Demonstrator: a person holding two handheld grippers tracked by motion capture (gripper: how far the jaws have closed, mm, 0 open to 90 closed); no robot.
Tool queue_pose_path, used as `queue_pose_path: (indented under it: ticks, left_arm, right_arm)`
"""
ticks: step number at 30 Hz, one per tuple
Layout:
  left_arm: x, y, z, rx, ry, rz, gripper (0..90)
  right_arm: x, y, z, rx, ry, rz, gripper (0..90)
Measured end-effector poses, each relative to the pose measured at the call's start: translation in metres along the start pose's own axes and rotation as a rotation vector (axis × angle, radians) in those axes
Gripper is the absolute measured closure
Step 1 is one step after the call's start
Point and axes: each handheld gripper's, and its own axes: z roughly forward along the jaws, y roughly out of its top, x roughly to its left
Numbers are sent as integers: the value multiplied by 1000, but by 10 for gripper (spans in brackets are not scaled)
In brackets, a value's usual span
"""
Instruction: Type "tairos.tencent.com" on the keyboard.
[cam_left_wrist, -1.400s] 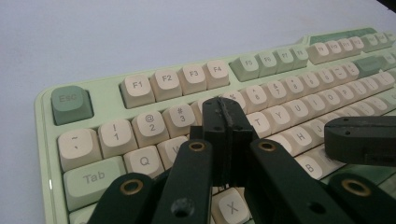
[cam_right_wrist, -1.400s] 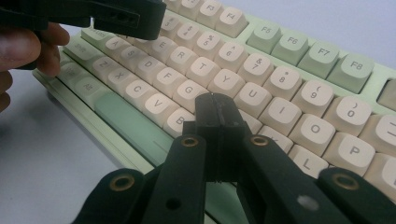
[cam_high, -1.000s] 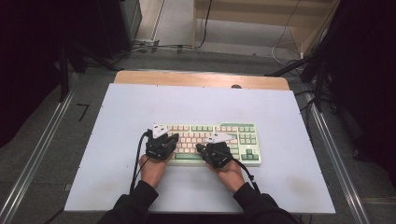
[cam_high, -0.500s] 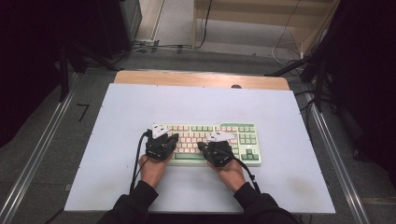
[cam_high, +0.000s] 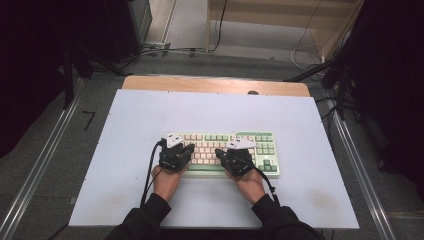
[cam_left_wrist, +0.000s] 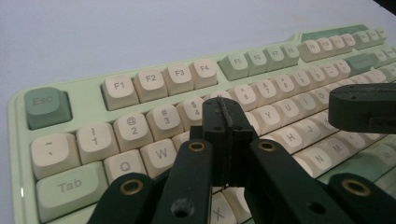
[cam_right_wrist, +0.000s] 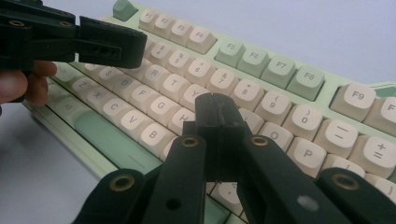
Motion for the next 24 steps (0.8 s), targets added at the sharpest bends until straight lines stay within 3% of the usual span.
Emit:
queue_pose_path:
  ticks: [24]
  left_arm:
    - [-11,3,16,15,-31,9,900]
  right_arm:
    - [-5,1,-1,-3,-4,10,876]
